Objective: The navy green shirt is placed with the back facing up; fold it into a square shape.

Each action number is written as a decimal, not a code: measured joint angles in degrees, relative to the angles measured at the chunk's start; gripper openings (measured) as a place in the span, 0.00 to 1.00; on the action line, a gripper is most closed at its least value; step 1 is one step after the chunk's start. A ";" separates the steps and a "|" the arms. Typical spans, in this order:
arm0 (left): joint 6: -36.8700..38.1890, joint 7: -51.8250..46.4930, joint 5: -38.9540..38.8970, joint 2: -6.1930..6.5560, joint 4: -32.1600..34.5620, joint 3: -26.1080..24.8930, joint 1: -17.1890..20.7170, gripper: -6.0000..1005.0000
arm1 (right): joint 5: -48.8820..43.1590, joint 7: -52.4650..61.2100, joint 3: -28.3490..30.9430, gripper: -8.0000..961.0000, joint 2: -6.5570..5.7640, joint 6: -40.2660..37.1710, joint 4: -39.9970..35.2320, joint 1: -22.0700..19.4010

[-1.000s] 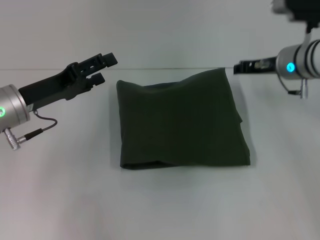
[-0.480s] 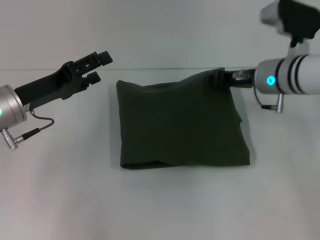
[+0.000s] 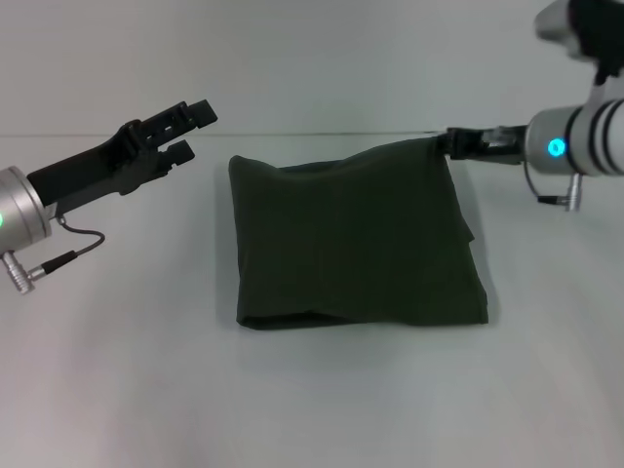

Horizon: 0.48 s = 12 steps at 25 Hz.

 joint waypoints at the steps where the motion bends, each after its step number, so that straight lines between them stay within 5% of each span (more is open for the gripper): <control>1: 0.41 -0.04 0.10 0.11 0.03 0.01 0.00 0.92 | 2.05 -0.32 0.23 0.39 0.40 -3.67 -6.40 -3.03; 6: 3.82 -0.20 2.33 0.77 -0.34 0.27 0.63 0.92 | 18.81 -8.07 3.73 0.41 0.79 -17.44 -21.51 -15.61; 10: 7.49 -2.13 6.15 0.50 -0.27 -0.15 2.53 0.92 | 35.36 -20.38 12.68 0.44 -1.13 -30.03 -17.72 -23.40; 12: 7.59 -5.18 8.52 0.17 -0.38 -0.10 3.15 0.92 | 39.18 -23.72 17.69 0.54 -2.17 -34.29 -13.92 -25.70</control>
